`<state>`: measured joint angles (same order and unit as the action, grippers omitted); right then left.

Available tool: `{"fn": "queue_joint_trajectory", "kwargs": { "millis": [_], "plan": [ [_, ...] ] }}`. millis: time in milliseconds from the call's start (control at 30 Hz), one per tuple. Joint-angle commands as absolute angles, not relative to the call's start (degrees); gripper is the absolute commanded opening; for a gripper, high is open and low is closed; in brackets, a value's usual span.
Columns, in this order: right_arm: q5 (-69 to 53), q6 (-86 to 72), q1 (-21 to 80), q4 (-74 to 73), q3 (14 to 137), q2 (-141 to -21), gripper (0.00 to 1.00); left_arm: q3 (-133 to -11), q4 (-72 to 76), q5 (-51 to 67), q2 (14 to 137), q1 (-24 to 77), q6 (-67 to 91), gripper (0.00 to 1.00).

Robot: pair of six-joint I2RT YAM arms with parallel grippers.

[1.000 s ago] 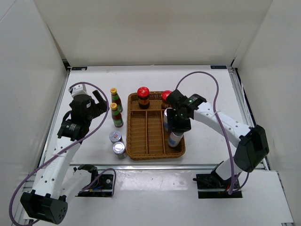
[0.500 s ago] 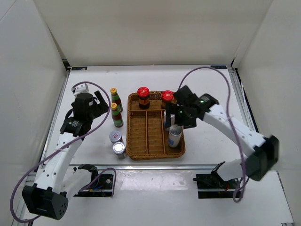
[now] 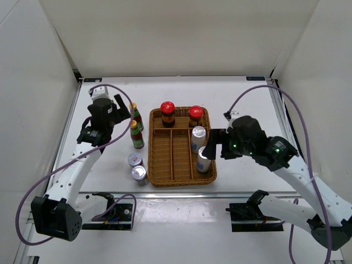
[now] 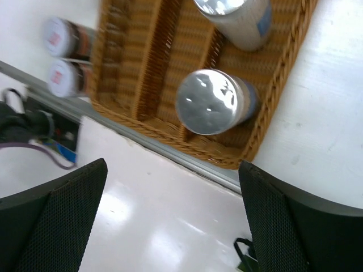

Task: Organize the condiment bottles

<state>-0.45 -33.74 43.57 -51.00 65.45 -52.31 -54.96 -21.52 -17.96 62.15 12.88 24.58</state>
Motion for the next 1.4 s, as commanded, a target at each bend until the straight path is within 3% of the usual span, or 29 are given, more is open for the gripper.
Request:
{"fn": "queue_joint_trajectory", "kwargs": {
  "millis": [0,233,633,1100,1367],
  "plan": [
    [-0.8,-31.0,43.7,-48.3,62.8,-53.2,1.00,-53.9,-5.9,-14.7,64.1,13.1,17.2,0.93],
    [-1.4,-28.2,43.7,-47.7,60.7,-55.5,1.00,-58.4,-4.1,-8.3,74.2,15.6,11.4,0.93],
    [-0.9,-26.5,43.7,-45.5,57.2,-52.1,1.00,-60.9,-3.6,-16.2,81.4,17.8,10.8,0.93],
    [-0.8,-26.0,43.7,-45.5,56.7,-52.0,1.00,-61.4,-1.4,-18.2,85.0,17.8,9.6,0.60],
    [-2.9,-25.5,43.7,-43.8,55.0,-49.8,1.00,-62.6,-1.4,-19.0,86.2,17.8,7.1,0.22]
  ]
}}
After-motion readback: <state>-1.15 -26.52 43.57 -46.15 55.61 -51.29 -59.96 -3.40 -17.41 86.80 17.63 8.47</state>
